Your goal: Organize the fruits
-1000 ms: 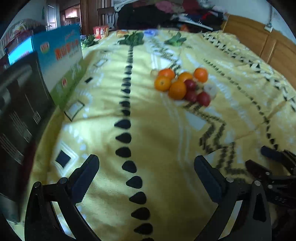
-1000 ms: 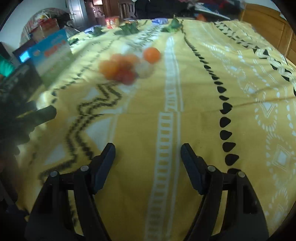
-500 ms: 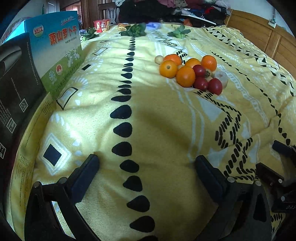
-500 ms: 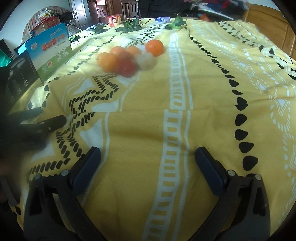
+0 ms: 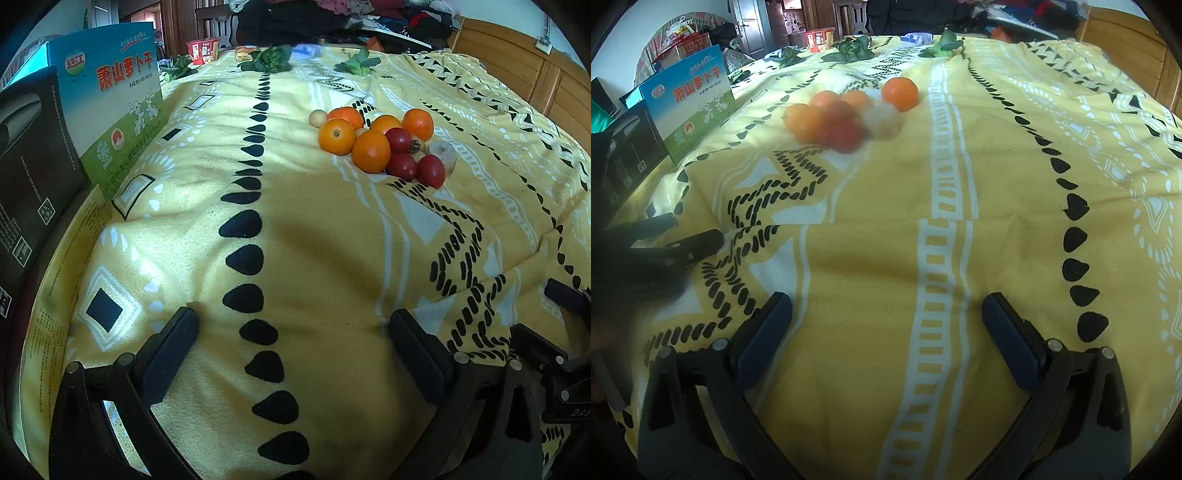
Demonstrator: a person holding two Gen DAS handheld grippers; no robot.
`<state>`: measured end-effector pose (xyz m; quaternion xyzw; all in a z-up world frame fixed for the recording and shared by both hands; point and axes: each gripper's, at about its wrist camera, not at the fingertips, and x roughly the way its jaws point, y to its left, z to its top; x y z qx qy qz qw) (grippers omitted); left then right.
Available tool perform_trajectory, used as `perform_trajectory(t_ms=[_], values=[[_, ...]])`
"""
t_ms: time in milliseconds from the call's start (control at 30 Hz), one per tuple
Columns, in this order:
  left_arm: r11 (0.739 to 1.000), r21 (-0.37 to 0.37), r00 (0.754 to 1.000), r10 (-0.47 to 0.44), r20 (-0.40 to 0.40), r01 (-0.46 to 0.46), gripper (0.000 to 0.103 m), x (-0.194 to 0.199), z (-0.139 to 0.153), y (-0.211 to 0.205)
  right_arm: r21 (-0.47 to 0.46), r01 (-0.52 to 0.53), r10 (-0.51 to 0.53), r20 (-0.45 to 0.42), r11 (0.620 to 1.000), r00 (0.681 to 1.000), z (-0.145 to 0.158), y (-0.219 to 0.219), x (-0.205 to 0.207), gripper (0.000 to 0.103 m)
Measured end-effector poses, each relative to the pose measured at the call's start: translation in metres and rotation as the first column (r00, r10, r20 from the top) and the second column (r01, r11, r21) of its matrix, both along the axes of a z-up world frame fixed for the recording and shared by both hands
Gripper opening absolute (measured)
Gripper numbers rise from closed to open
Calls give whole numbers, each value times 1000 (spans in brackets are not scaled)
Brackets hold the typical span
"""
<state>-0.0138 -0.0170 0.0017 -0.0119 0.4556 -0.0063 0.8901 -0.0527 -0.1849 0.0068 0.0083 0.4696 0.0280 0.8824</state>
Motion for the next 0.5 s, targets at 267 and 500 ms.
perform_trajectory(t_ms=[267,500], values=[[1000,-3,1000,0,-1,0,103,0,0,1,2,-2,2,1,1000,1000,-1,0,1,103],[1000,-6,1000,-1,-2,1,103,0,0,1,3,-2,2,3,1000,1000,-1,0,1,103]])
